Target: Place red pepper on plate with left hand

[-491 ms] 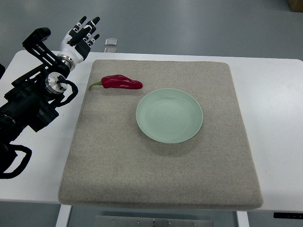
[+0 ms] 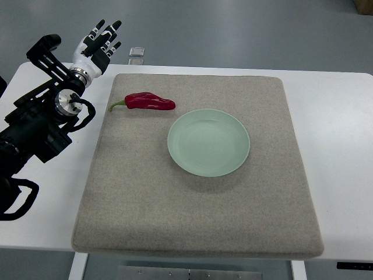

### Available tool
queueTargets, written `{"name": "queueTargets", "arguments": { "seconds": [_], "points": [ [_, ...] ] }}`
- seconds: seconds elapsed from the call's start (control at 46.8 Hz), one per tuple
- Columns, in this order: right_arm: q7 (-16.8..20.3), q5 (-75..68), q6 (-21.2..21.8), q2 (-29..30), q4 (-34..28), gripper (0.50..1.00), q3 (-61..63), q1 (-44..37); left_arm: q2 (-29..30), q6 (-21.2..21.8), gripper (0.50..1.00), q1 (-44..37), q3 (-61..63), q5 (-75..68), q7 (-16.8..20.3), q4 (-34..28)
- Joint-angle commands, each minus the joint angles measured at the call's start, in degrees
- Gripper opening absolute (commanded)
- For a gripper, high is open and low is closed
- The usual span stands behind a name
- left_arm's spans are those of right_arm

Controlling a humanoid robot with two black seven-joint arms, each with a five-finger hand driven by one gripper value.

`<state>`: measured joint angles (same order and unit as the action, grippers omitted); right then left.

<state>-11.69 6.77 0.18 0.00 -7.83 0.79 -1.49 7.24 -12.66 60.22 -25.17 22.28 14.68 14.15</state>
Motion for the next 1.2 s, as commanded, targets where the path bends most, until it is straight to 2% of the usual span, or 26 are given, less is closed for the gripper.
{"name": "queueTargets", "arguments": {
  "seconds": [0.0,0.726,1.175],
  "points": [
    [0.0,0.0,0.0,0.0,0.0,0.928,0.0,0.0,-0.03,0.0,0.992,-0.01,0.03,0.04,0.0,0.01],
    [0.0,0.0,0.0,0.0,0.0,0.928,0.0,0.0,0.76,-0.17,0.99,0.25,0.91,-0.75,-0.09,0.27],
    [0.0,0.0,0.0,0.0,0.0,0.928,0.0,0.0,0.76,-0.09,0.986,0.78,1.0,-22.89,-0.53,3.26]
  ]
}}
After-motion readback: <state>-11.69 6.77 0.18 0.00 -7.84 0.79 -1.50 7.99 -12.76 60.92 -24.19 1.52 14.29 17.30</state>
